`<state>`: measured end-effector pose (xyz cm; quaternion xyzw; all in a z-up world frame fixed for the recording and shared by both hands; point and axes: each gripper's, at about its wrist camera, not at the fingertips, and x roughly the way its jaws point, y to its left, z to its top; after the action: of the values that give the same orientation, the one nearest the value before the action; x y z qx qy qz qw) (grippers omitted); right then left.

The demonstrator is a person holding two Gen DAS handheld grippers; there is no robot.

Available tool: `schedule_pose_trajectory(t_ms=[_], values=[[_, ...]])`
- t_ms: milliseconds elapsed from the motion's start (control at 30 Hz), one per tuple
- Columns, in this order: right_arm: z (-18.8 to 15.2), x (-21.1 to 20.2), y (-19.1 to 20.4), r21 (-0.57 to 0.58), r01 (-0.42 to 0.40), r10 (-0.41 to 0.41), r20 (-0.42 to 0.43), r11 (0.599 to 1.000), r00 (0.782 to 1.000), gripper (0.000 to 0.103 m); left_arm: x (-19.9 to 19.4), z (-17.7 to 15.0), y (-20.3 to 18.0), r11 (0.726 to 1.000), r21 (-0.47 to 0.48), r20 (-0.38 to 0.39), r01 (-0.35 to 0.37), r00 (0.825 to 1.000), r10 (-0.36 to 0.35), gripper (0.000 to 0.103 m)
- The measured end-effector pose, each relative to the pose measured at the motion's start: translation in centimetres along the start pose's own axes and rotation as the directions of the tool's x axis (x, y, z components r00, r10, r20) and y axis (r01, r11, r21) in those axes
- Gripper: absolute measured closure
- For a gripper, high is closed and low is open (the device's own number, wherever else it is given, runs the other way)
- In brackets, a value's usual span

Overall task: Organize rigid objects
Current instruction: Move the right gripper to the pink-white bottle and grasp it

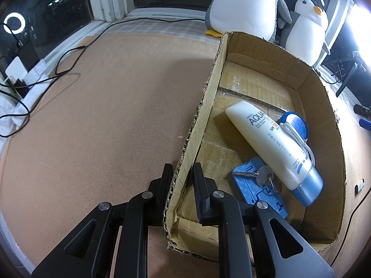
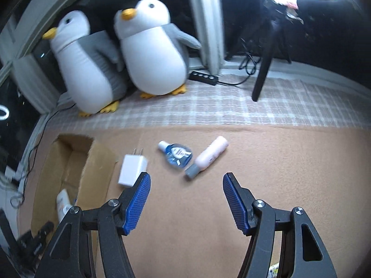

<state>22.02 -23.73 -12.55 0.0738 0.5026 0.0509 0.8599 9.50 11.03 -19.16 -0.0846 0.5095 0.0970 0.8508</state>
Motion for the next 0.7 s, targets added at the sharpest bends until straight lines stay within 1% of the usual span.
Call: schedule_pose_trajectory(t_ms=[67,167,367,500,700], values=[[0.6,0.9,-0.7,0.040,0.005,-0.004,-0.010,0.999,1.000,0.043,0.0,0.0,0.0,1.000,0.001,0.000,0.000,1.000,0.000,0.087],[1.5,2.1,-1.4,0.084,0.018,-0.016,-0.022,0.996,1.000,0.048,0.0,0.0,-0.1,1.000,0.000,-0.001,0.000,1.000,0.000,0.087],[3.0,4.4,-2.0,0.123,0.049,-0.041,-0.062,0.991,0.997,0.056,0.0,0.0,-0.1,1.000,0.000,-0.001,-0.001,1.000,0.001,0.087],[3.3,5.8,-2.2,0.135,0.075,-0.063,-0.091,0.988,0.994,0.065,0.0,0.0,-0.1,1.000,0.000,-0.001,-0.001,1.000,0.001,0.087],[3.3,7.1,-2.9,0.152,0.093,-0.076,-0.118,0.984,0.990,0.067,0.0,0.0,-0.1,1.000,0.000,-0.001,-0.001,1.000,0.001,0.087]])
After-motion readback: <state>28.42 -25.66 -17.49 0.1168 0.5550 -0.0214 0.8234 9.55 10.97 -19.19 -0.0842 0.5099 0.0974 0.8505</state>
